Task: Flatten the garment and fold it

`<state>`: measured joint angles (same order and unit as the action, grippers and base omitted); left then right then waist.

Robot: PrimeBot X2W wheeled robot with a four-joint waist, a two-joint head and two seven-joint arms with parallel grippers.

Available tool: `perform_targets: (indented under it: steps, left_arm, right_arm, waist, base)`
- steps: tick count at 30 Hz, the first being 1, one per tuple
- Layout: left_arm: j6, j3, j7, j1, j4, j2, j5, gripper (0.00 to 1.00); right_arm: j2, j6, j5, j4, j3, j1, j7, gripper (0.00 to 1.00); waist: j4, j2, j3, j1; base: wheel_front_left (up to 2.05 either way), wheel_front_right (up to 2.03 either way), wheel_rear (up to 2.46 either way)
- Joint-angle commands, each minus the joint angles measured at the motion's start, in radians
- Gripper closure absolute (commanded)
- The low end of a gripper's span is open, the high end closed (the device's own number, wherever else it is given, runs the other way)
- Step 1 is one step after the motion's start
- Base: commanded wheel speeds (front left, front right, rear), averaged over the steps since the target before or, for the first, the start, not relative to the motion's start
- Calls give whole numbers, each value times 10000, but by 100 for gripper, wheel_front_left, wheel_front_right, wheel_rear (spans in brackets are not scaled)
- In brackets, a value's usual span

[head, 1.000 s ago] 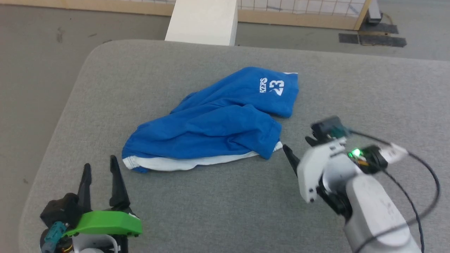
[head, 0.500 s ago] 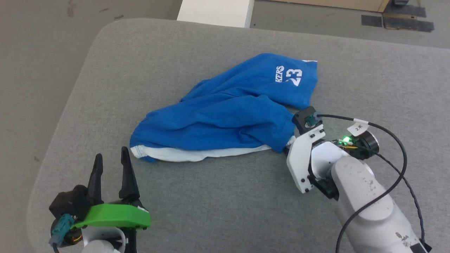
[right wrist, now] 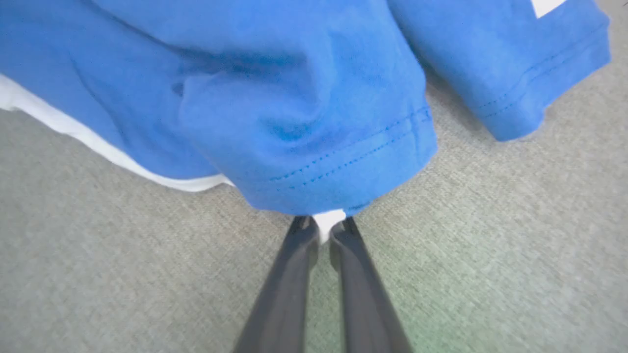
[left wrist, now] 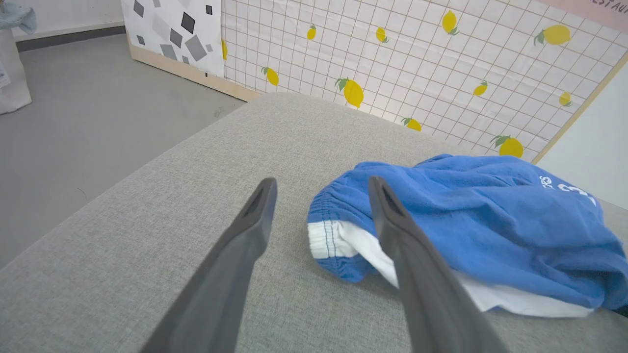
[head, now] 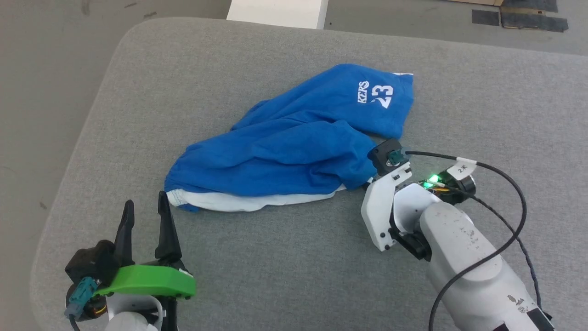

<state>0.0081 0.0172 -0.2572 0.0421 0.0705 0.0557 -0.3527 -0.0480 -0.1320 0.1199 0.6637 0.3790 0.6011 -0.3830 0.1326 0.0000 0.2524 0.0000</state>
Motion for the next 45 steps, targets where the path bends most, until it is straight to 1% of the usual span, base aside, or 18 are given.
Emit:
perform_targets:
  steps: [1,5,8,11,14,15,17,20,21,23,24,25,32,36,38,40,42,45]
  left_arm:
    - [-72,9,-45,166,55,-44,39,0]
    - [-119,3,-45,109,113,-50,49,0]
    - [-117,-7,-45,16,131,-52,3,0]
    - [-116,-8,-45,-66,130,-52,-17,0]
    - [-153,-29,-45,-96,146,-53,-28,0]
    - [-167,-24,-45,-100,155,-53,-25,0]
    - [-201,-22,-45,-92,182,-53,-22,0]
    - [-260,-32,-45,-69,254,-54,-11,0]
    - [-276,-27,-45,-65,282,-54,-10,0]
    - [-291,-33,-45,-47,322,-54,-17,0]
    - [-300,-39,-45,-36,344,-54,-18,0]
    - [-313,-49,-45,-21,376,-54,-16,0]
    - [-429,-410,-43,50,641,-54,-192,0]
    - [-428,-1129,463,99,572,-54,-488,0]
    - [-383,-1674,991,194,377,-54,-626,0]
    - [-258,-2335,1782,383,164,-54,-813,0]
    - [-41,-3041,2817,631,28,-54,-995,0]
    - [443,-4168,4832,989,-72,-54,-1241,0]
  right_arm:
    - [-22,13,116,110,-100,-11,201,100]
    - [-22,13,503,-154,-891,-161,913,100]
    - [-26,13,513,-647,-2014,-511,1291,100]
    - [-227,13,368,-1285,-3266,-1137,1163,100]
    - [-493,13,82,-2122,-4824,-2072,559,100]
    - [-495,13,17,-2441,-5394,-2448,248,100]
    - [-469,13,-211,-3021,-6196,-3139,-417,100]
    - [-304,13,-369,-3741,-6897,-4049,-1537,100]
    - [-233,13,-362,-3967,-7005,-4330,-1991,100]
    - [-135,13,-271,-4452,-7132,-4632,-2471,100]
    - [-103,13,-212,-4701,-7172,-4680,-2485,64]
    - [-74,13,-124,-4983,-7185,-4697,-2439,0]
    - [-27,13,746,-6238,-7351,-4586,-1683,0]
    - [-25,13,814,-6679,-7565,-4702,-1454,0]
    - [-24,13,811,-6773,-7620,-4779,-1434,0]
    - [-24,13,799,-6794,-7639,-4840,-1422,0]
    - [-24,13,788,-6749,-7598,-4889,-1407,0]
    - [-23,13,820,-6642,-7464,-4893,-1383,0]
  waist:
    - [-54,0,-74,0]
    - [-210,0,-230,0]
    - [-387,0,-373,0]
    - [-576,0,-485,0]
    - [-735,0,-548,0]
    - [-799,0,-567,0]
    - [-892,0,-578,0]
    - [-1006,0,-595,0]
    - [-1055,0,-604,0]
    - [-1110,0,-602,0]
    - [-1128,0,-600,0]
    - [-1146,0,-606,0]
    - [-1056,0,-756,0]
    - [-1011,0,-884,0]
    - [-993,0,-941,0]
    - [-974,0,-975,0]
    - [-975,0,-991,0]
    - [-1035,0,-953,0]
  base:
    - [0,0,0]
    - [0,0,0]
    - [0,0,0]
    - [0,0,0]
    - [0,0,0]
    - [0,0,0]
    - [0,0,0]
    - [0,0,0]
    - [0,0,0]
    - [0,0,0]
    - [0,0,0]
    - [0,0,0]
    - [0,0,0]
    - [0,0,0]
    - [0,0,0]
    - [0,0,0]
    - [0,0,0]
    - [0,0,0]
